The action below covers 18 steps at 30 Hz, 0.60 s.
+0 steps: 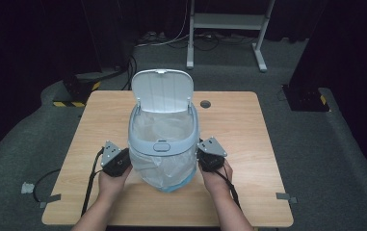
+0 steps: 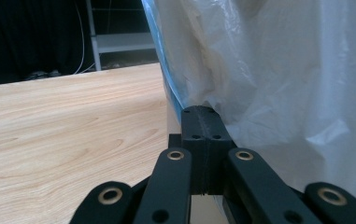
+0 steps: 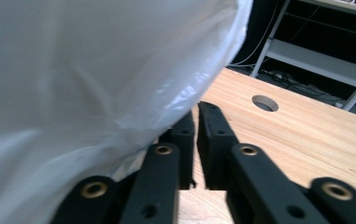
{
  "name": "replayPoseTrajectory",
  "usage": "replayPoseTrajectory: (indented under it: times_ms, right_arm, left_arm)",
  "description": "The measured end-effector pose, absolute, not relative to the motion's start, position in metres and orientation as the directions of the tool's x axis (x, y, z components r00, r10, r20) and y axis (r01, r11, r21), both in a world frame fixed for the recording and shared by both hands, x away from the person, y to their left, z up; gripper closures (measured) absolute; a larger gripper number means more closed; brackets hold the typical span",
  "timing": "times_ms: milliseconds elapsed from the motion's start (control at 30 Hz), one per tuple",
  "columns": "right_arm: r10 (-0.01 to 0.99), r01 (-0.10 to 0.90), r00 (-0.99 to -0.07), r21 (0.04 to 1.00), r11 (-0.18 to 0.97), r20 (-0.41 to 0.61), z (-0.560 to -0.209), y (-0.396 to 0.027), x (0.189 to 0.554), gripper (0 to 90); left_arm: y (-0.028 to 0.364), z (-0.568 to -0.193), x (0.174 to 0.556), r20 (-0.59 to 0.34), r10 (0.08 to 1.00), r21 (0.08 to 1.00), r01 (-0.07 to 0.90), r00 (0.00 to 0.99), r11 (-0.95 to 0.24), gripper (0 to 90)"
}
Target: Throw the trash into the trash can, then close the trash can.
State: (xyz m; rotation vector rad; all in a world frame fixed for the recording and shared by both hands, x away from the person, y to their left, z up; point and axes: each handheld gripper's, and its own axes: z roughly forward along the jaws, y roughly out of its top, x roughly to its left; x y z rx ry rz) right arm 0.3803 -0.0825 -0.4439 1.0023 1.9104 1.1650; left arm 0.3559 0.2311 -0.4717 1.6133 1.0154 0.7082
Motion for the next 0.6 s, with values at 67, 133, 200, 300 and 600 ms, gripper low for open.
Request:
replayPoseTrajectory:
  times_ms: [67, 133, 200, 300, 600]
  right_arm:
    - [0.871, 0.271, -0.467, 0.914, 0.302, -0.149, -0.442, -0.086, 0.382, 68.6]
    - [0.871, 0.278, -0.473, 0.916, 0.289, -0.131, -0.440, -0.092, 0.383, 64.6]
    - [0.878, 0.271, -0.459, 0.919, 0.285, -0.137, -0.437, -0.095, 0.382, 63.7]
    - [0.883, 0.264, -0.451, 0.924, 0.276, -0.135, -0.433, -0.098, 0.379, 62.3]
    - [0.893, 0.208, -0.430, 0.949, 0.238, -0.130, -0.410, -0.105, 0.373, 59.6]
  left_arm:
    - [0.235, -0.470, 0.356, -0.061, 0.886, 0.962, 0.263, 0.459, -0.070, 82.8]
    - [0.239, -0.467, 0.356, -0.056, 0.894, 0.965, 0.252, 0.446, -0.066, 81.3]
    - [0.243, -0.461, 0.356, -0.053, 0.900, 0.969, 0.241, 0.434, -0.060, 79.7]
    - [0.250, -0.452, 0.354, -0.047, 0.908, 0.974, 0.219, 0.417, -0.050, 78.3]
    - [0.262, -0.418, 0.351, -0.034, 0.921, 0.988, 0.152, 0.388, -0.027, 72.9]
